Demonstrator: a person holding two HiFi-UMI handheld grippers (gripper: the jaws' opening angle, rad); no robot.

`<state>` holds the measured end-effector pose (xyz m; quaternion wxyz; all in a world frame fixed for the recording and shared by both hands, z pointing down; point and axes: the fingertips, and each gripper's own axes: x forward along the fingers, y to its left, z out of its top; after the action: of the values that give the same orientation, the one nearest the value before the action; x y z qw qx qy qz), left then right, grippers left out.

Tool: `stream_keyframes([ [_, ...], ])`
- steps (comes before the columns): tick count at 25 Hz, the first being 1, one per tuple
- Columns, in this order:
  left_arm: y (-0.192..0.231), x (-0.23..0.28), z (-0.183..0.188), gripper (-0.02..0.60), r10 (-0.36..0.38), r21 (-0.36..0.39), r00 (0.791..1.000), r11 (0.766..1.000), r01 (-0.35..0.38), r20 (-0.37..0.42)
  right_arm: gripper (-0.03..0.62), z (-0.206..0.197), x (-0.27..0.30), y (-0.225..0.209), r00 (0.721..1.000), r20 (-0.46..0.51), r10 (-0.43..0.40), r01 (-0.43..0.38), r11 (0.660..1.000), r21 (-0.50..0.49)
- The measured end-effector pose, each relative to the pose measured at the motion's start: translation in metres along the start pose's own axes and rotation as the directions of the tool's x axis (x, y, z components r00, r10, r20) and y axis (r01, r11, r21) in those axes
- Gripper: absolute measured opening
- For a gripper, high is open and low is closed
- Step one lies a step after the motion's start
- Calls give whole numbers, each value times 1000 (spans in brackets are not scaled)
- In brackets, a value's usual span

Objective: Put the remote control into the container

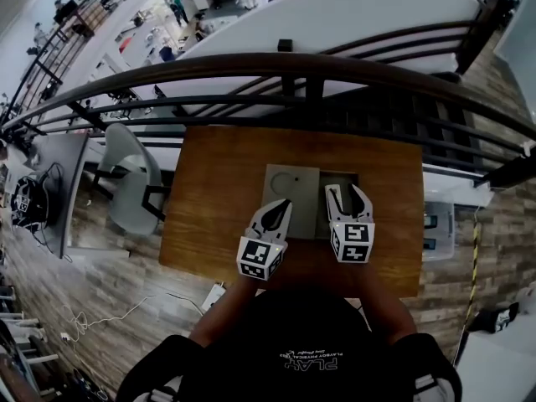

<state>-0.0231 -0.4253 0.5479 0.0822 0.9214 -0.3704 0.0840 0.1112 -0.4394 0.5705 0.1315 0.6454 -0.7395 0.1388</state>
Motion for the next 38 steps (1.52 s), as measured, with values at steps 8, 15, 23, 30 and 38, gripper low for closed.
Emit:
stream_keyframes([
  [8, -15, -3, 27, 6, 8, -6, 998, 1000, -8, 64, 52, 45, -43, -4, 985, 175, -17, 31, 996, -79],
  [15, -21, -8, 38, 6, 8, 3, 995, 1000, -8, 102, 29, 60, -66, 1, 969, 249, 5, 26, 992, -121],
  [23, -33, -9, 49, 6, 5, 8, 992, 1000, -7, 128, 29, 69, -83, 8, 954, 297, 45, -4, 990, -139],
  [30, -36, -10, 61, 6, 19, 11, 987, 1000, -21, 157, 29, 72, -87, 3, 948, 310, 69, -28, 991, -134],
  [38, -40, -10, 61, 6, 22, 17, 987, 1000, -25, 157, 28, 69, -89, 7, 947, 309, 86, -39, 987, -154],
])
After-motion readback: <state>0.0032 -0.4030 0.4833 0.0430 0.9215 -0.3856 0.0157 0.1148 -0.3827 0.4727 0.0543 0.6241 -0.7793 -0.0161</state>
